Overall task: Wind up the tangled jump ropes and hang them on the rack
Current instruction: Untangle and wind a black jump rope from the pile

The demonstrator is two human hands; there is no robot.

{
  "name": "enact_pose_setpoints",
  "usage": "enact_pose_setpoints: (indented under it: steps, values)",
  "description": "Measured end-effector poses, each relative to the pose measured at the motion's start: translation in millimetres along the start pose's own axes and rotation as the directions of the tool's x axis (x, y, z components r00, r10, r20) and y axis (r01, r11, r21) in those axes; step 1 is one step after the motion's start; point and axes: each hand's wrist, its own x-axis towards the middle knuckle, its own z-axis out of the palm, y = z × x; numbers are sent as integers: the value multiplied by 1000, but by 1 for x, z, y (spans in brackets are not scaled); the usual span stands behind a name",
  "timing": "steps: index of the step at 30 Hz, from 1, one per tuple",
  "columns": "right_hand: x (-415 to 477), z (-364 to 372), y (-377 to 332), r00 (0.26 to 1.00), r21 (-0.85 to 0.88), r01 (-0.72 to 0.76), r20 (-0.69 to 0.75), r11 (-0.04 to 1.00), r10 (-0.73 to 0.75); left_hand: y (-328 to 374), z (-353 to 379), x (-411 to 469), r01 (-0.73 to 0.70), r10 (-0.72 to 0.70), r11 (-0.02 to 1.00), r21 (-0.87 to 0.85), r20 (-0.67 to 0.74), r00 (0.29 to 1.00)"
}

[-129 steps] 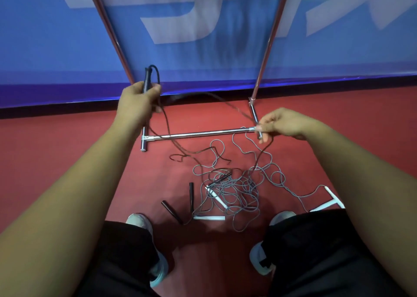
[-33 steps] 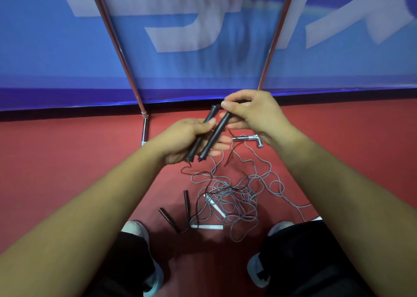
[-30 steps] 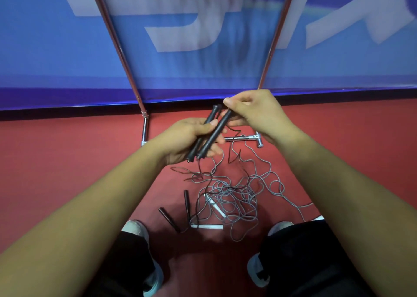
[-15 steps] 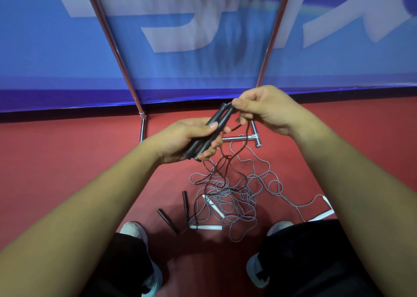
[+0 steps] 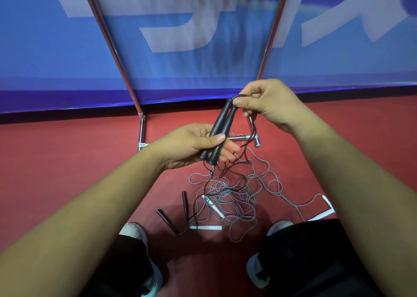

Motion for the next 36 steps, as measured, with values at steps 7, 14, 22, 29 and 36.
enact_pose_setpoints:
  steps: [7, 14, 22, 29, 36]
  values:
    - [0, 1, -7, 994, -137, 100, -39, 985, -107, 1, 2, 0, 56, -56, 998, 0, 0, 998]
    - [-2, 1, -11, 986, -202, 143, -52, 969, -157, 2, 0, 1, 63, -63, 997, 48, 1, 998]
    - [-3, -1, -15, 982, -195, 167, -57, 966, -181, 3, 3, -2, 72, -73, 995, 71, 11, 997]
    - [-1, 2, -18, 976, -166, 190, -74, 968, -205, 4, 4, -1, 47, -50, 996, 82, 36, 998]
    - [5, 3, -3, 991, -94, 136, -5, 986, -137, 15, -1, 0, -156, 141, 982, -105, -136, 981]
